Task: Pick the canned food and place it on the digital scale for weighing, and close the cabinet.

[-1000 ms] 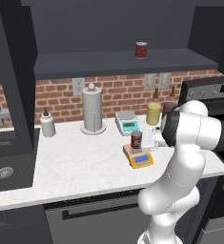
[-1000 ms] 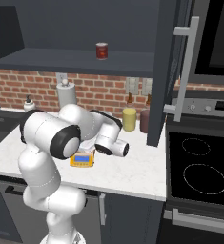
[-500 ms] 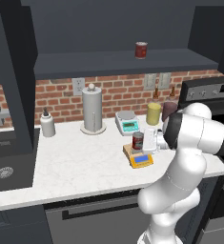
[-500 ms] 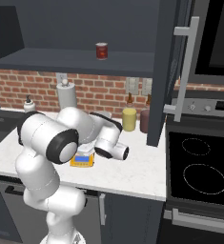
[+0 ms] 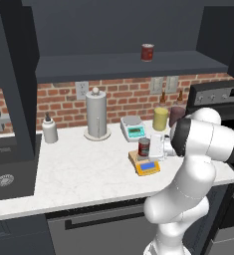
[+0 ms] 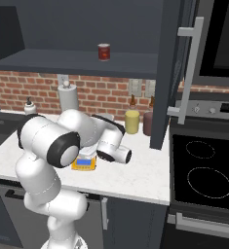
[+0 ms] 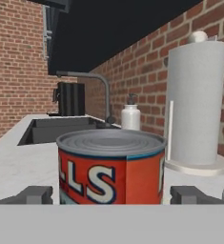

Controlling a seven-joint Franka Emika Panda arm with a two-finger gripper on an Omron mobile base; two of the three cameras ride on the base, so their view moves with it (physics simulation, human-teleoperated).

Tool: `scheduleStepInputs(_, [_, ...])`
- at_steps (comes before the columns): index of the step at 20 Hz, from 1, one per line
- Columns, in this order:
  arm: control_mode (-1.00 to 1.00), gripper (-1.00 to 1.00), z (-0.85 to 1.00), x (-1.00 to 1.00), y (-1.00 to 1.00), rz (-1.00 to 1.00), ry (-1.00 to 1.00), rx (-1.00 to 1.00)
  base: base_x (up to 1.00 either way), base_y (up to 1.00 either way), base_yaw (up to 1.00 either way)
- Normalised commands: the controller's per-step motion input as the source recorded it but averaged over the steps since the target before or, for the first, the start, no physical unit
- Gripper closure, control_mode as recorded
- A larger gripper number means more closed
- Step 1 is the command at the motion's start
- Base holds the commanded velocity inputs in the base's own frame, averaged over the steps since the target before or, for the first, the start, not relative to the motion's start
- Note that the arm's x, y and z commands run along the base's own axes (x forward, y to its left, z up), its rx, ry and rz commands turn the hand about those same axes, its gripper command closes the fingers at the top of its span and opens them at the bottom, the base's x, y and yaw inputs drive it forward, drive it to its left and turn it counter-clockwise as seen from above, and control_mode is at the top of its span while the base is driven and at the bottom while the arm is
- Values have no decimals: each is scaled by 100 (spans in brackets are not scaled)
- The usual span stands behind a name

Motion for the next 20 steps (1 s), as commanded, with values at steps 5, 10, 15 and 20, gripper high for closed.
scheduleStepInputs(5, [-100, -100, 0, -4, -18, 0, -1, 2, 0, 0, 0])
scheduleStepInputs(10, [-100, -100, 0, -11, -10, 0, -6, 2, 0, 0, 0])
scheduleStepInputs(15, [-100, -100, 0, -11, -12, 0, -6, 2, 0, 0, 0])
scheduleStepInputs(20, [-100, -100, 6, -35, -30, 0, -16, 9, 0, 0, 0])
